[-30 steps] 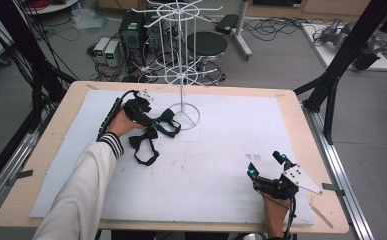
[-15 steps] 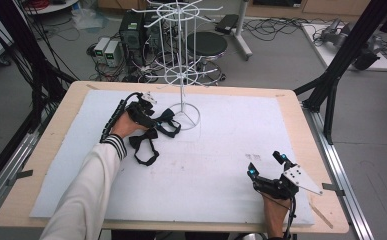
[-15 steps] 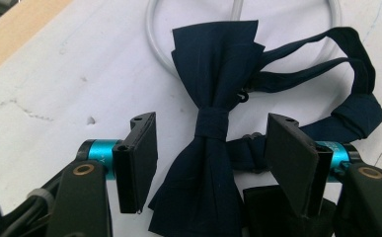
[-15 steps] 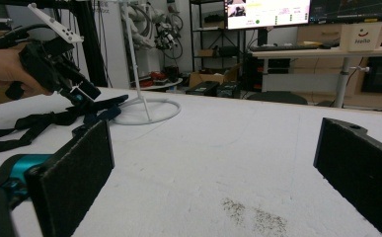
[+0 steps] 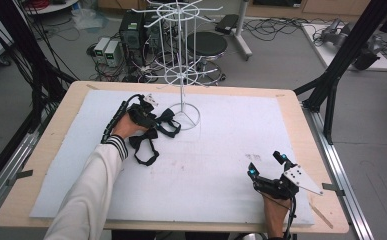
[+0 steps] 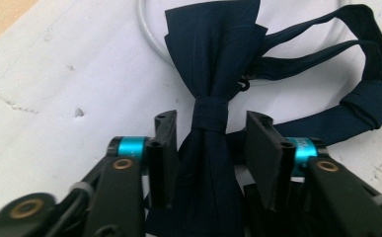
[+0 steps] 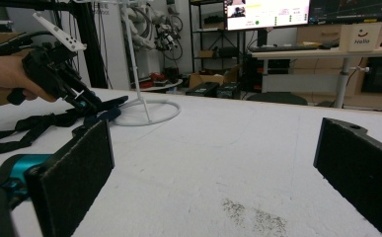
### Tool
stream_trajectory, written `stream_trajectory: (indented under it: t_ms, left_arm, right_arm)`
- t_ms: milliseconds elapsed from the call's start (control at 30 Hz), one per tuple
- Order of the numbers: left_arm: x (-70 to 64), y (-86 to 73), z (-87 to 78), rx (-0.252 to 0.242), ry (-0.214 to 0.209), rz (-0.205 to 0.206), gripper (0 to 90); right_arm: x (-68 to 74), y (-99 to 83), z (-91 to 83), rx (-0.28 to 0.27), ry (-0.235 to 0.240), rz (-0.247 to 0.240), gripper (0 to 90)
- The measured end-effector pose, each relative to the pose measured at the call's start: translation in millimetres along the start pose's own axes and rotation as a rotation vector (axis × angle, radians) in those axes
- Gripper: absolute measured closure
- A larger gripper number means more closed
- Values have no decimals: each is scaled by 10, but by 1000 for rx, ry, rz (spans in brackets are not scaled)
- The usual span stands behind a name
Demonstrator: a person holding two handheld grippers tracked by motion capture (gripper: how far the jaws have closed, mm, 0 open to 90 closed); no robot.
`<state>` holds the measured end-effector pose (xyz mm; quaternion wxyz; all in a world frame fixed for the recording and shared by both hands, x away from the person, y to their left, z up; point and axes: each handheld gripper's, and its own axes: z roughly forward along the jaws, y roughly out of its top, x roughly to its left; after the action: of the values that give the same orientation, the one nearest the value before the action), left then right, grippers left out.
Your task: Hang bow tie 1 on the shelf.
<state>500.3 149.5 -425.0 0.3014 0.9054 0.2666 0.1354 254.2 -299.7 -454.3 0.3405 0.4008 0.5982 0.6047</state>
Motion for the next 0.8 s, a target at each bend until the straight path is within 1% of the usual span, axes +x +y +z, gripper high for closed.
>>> stream_trajectory:
  t_ms: [100, 133, 200, 333, 500, 533, 567, 633, 700, 733, 767, 800]
  left_arm:
    - [-1, -1, -10, 1, 2, 4, 683]
    - [-1, -4, -12, 5, -8, 9, 701]
    - [-14, -2, -11, 7, -5, 17, 740]
    - [-27, 9, -19, 10, -2, 18, 760]
    - [-39, 21, -35, -9, -6, 15, 763]
    - [-51, 26, -48, -29, -9, 8, 763]
    - [-51, 26, -48, -29, -9, 8, 763]
    - [-58, 37, -90, -51, -12, 18, 763]
    - [-58, 43, -110, -58, -6, 24, 763]
    - [-63, 52, -141, -85, 0, 22, 763]
    - [-63, 52, -141, -85, 0, 22, 763]
    - [-63, 61, -177, -103, 7, 25, 763]
  right_arm:
    - [3, 0, -2, 1, -1, 5, 10]
    - [2, -1, -2, 1, 0, 2, 10]
    - [1, 0, -1, 0, 1, 1, 10]
    - [2, -1, -2, 0, -1, 4, 10]
    - [-2, 0, -2, -2, 0, -1, 10]
    - [-3, 0, -2, -3, -1, -2, 10]
    - [-3, 0, -2, -3, -1, -2, 10]
    - [-3, -1, -2, -3, -2, 0, 10]
    - [-2, -1, -2, -3, -3, 4, 10]
    - [-4, -1, -2, -3, -2, 4, 10]
    - [-3, -1, -2, -3, -3, 4, 10]
    - [-3, -1, -2, -2, -3, 3, 10]
